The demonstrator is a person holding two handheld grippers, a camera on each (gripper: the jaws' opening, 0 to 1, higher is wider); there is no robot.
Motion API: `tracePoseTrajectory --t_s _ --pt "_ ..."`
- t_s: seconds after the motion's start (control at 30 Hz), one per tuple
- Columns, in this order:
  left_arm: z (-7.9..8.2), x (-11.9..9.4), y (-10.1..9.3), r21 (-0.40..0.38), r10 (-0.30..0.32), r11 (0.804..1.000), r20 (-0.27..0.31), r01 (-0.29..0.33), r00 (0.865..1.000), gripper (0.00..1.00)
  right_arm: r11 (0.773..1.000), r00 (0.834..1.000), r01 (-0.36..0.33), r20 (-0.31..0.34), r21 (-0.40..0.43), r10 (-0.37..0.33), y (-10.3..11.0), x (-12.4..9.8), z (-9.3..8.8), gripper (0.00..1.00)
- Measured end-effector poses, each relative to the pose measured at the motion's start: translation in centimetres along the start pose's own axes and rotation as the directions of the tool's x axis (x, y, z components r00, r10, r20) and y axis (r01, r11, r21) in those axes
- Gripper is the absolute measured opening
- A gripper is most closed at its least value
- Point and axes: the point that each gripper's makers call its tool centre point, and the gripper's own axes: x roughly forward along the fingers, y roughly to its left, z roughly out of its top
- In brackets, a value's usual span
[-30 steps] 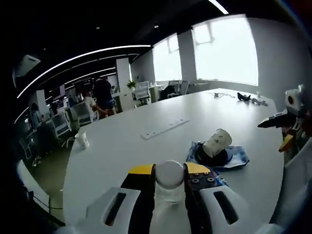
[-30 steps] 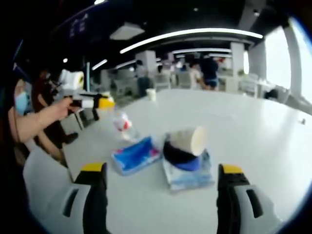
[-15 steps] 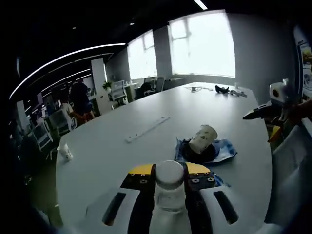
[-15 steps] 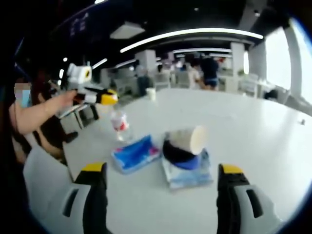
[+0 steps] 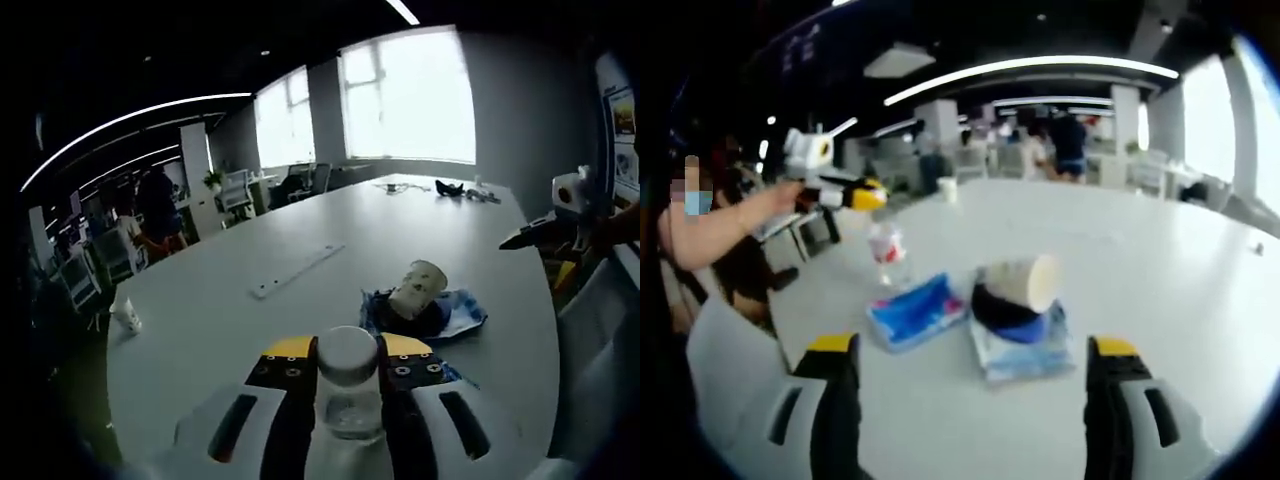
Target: Arrange the tabletop items into an orderly group along one side of the table until the central work area is clear of visible clutter.
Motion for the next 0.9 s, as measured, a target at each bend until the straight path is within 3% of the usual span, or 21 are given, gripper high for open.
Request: tracePoseTrajectory --t_s 0.17,0.33,0.43,0.5,0.6,0.8,0.87,0.9 --pt "-0.4 0.1 -0.1 -0.039 0.035 0.999 0.014 -0.035 0.999 0.27 1.000 1.000 0.002 0.000 0.002 -0.002 0.1 0.0 0.0 0.91" --pt "-0.5 0.0 0.2 -0.087 0.112 0.991 0.065 -0.106 0.992 0.42 1.000 1.000 -0.001 -0.001 0.004 0.001 0.4 0.1 0.0 0.91" --pt "-0.9 0.0 0.5 -0.118 0.173 0.979 0.055 -0.166 0.983 0.58 1.000 1.000 -0.004 -0.001 0.009 0.004 0.6 0.1 0.0 0.91" --pt "-0.9 -0.2 0.9 -0.148 0.220 0.967 0.068 -0.208 0.973 0.69 1.000 1.000 -0.005 -0.003 0.008 0.005 0.7 0.1 0.0 0.91" --pt "-0.9 -0.7 1.2 -0.186 0.320 0.936 0.084 -0.300 0.944 0.79 1.000 1.000 -0.007 -0.005 0.011 0.007 0.8 0.1 -0.1 0.91" --pt "-1.8 -0.8 1.4 -0.249 0.428 0.883 0.084 -0.397 0.900 0.98 1.000 1.000 -0.013 -0.006 0.015 0.013 1.2 0.2 -0.1 0.92" --pt "-2.1 -0.9 1.5 -0.256 0.461 0.866 0.076 -0.429 0.884 1.00 1.000 1.000 -0.012 -0.006 0.013 0.013 1.2 0.2 -0.1 0.92" --pt "-2.3 -1.2 1.6 -0.263 0.491 0.849 0.072 -0.459 0.868 1.00 1.000 1.000 -0.013 -0.007 0.013 0.013 1.2 0.2 -0.1 0.92"
